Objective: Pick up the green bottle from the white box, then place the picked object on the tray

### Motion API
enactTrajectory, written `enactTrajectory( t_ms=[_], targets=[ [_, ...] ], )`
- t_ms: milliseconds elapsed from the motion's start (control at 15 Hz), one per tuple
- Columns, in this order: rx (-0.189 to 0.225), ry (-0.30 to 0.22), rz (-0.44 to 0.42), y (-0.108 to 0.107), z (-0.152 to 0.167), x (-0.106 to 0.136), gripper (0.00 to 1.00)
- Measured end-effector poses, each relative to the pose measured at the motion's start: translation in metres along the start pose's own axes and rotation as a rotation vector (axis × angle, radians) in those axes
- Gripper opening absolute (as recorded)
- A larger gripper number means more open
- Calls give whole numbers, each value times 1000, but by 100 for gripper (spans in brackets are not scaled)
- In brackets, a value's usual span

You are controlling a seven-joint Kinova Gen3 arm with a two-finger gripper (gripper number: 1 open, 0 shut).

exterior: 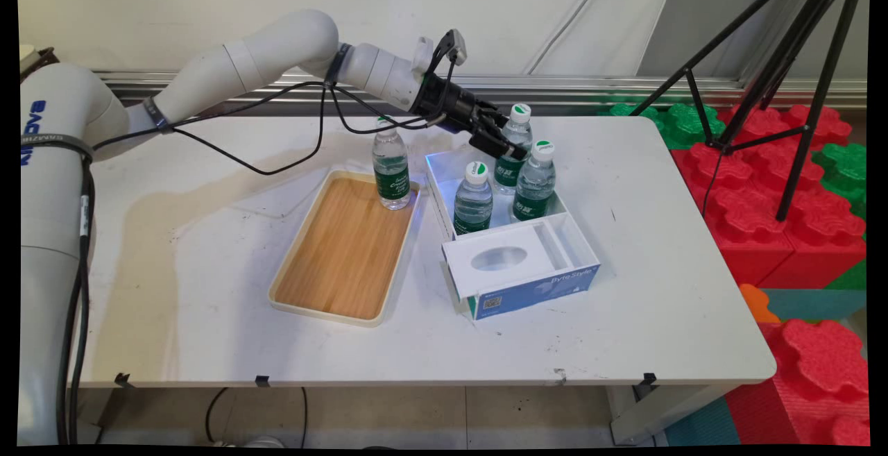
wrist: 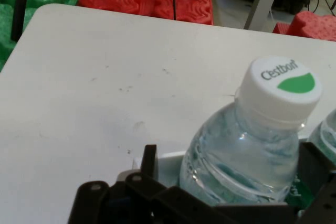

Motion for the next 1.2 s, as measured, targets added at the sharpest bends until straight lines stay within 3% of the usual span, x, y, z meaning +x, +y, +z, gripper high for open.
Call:
enactTrajectory(
  t_ms=[67,133,1200],
  targets=[
    [1,0,1,0,0,0,100],
    [1,1,2,0,1,-1,0],
    [23,22,18,-6,-6,10,0]
  ],
)
